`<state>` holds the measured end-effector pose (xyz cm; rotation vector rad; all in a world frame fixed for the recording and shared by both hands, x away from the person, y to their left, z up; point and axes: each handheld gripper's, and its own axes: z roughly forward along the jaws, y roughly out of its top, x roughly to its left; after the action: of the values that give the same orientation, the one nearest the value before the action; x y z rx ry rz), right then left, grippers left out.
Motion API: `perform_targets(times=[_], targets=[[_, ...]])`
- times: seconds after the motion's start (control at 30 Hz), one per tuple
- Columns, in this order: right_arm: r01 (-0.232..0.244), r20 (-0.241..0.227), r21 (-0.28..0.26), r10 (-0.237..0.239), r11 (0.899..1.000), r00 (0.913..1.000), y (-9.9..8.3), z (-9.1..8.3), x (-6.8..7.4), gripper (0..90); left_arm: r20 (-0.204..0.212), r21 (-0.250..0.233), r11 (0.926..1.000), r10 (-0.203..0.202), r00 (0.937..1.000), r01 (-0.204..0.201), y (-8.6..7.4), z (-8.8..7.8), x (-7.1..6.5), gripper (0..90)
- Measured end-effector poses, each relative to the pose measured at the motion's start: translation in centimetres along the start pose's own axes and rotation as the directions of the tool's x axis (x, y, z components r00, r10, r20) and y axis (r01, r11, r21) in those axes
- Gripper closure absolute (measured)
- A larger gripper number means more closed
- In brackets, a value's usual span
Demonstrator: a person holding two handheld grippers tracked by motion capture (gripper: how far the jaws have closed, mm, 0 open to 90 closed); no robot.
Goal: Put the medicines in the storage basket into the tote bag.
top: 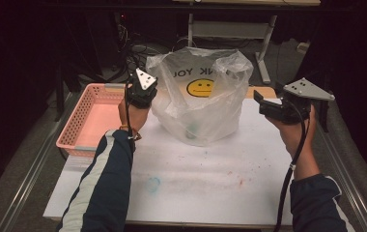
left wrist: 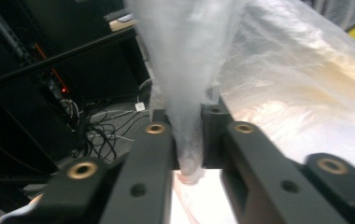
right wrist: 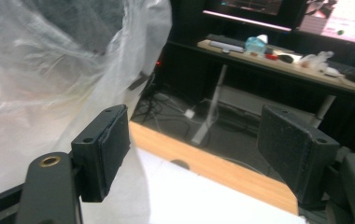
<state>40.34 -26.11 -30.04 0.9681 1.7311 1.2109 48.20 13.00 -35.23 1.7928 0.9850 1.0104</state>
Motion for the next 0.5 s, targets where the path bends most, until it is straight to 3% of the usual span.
perform_targets(times=[0.1,0.2,0.3,0.4,0.5], targets=[[0.007,-0.022,-0.001,-0.007,1.0,0.9997,-0.8,-0.1,0.4,25.9,0.019,-0.019,0.9998,0.0,0.9998,0.0,-0.1,-0.5,-0.4,73.8],[0.013,-0.052,0.01,-0.013,1.0,0.9986,-1.6,0.1,0.9,25.6,0.065,-0.042,0.9991,-0.009,0.9979,0.011,-0.2,-1.1,-0.6,59.7],[0.027,-0.072,0.039,-0.024,0.999,0.9971,-2.4,0.4,1.6,26.8,0.072,-0.07,0.9974,-0.012,0.9973,0.017,-0.1,-1.7,-0.9,49.2],[0.026,-0.083,0.041,-0.023,0.999,0.9963,-3.2,0.8,2.0,28.8,0.092,-0.108,0.9934,-0.028,0.9954,0.038,0.1,-2.7,-0.7,45.5],[0.033,-0.093,0.042,-0.029,0.999,0.9952,-3.8,1.1,1.9,39.0,0.089,-0.124,0.992,-0.013,0.996,0.024,0.3,-3.4,-0.5,44.2]])
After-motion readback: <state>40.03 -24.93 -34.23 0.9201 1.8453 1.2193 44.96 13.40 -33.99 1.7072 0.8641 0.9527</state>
